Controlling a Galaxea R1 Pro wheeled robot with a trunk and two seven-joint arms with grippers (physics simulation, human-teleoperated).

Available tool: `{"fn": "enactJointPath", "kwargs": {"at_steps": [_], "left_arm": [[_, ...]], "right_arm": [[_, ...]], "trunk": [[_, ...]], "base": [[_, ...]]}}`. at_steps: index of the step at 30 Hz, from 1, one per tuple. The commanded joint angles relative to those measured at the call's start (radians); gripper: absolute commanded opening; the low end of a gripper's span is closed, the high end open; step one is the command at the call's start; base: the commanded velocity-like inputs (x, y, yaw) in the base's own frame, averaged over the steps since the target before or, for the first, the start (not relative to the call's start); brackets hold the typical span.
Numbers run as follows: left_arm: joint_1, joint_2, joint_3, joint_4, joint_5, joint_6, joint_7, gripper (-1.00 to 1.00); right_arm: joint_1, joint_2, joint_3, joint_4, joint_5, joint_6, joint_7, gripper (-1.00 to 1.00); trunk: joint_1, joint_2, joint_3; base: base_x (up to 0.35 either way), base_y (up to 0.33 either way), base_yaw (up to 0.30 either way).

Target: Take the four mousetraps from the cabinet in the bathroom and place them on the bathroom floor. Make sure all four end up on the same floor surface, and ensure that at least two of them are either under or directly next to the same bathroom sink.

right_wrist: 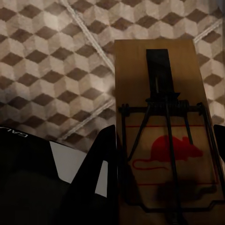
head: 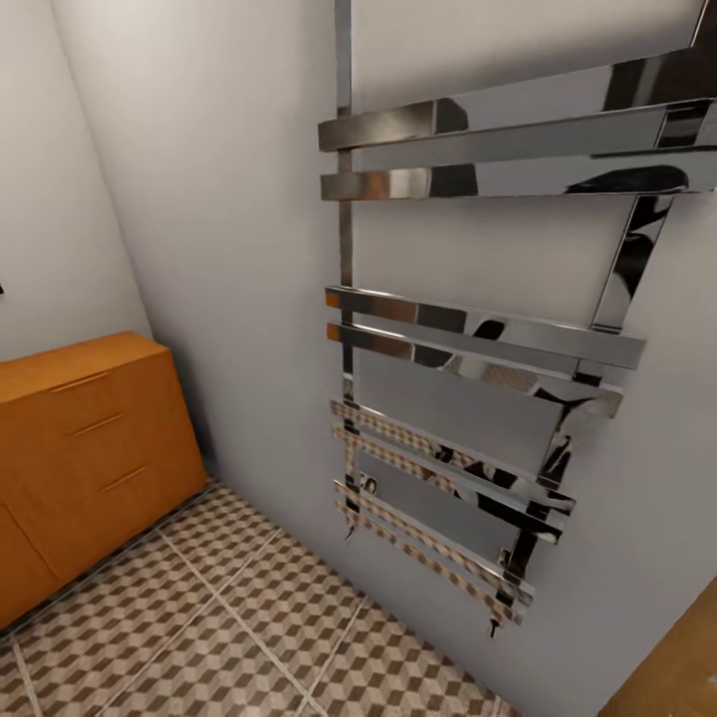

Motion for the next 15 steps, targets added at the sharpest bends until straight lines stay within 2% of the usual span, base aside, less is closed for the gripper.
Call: {"fn": "enactJointPath", "kwargs": {"at_steps": [1,15], "left_arm": [[-0.001,0.001,-0.005,-0.002,0.008,0.001,0.001,-1.00],[-0.001,0.001,-0.005,-0.002,0.008,0.001,0.001,-1.00]], "right_arm": [[-0.002,0.001,0.009,0.005,-0.011,-0.007,0.003,-1.00],[-0.002,0.001,0.009,0.005,-0.011,-0.008,0.003,-1.00]], "trunk": [[0.000,-0.001,-0.002],[0.000,-0.001,-0.017]], "base": [[0.000,0.000,-0.241],[0.000,0.000,-0.241]]}}
